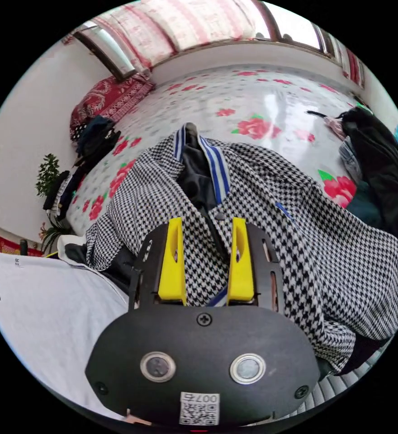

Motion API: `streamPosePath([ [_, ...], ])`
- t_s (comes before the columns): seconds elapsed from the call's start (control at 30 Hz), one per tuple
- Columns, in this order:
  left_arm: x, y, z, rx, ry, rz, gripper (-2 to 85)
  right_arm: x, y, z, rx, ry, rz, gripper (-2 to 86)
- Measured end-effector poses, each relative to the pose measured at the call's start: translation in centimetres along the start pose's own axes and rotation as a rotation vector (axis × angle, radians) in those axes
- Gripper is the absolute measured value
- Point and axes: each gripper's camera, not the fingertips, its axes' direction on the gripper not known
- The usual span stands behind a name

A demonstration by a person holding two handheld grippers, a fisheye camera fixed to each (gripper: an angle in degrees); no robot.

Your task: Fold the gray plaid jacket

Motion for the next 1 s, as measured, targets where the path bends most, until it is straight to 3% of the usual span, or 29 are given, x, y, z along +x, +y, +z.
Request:
streamPosePath([
  [0.13,0.5,-1.9,0.2,0.007,0.025,0.098,1.8,-0.9,-0.1,5.0,-0.119,0.001,-0.052,11.9],
  [0.3,4.9,-4.9,4.1,-0.080,0.044,0.261,7.4,-5.9,-2.7,12.2,-0.279,0.354,-0.211,10.7],
  [0.47,7.6,-6.3,6.6,-0.131,0.013,0.426,7.8,-7.4,-4.3,15.1,-0.333,0.511,-0.338,5.6],
  [0.6,7.7,-7.5,9.3,-0.241,0.074,0.475,7.4,-8.3,-6.9,13.1,-0.375,0.524,-0.441,2.0],
  [0.77,6.1,-8.5,9.7,-0.262,0.146,0.499,7.0,-11.2,-12.7,5.8,-0.091,0.344,-0.513,0.4],
  [0.87,4.2,-8.3,9.8,-0.244,0.235,0.489,7.3,-10.5,-17.1,8.0,-0.132,0.243,-0.479,0.7],
  [1.0,3.5,-7.8,9.5,-0.221,0.279,0.576,7.6,-5.4,-18.3,15.6,-0.319,0.297,-0.378,4.2],
])
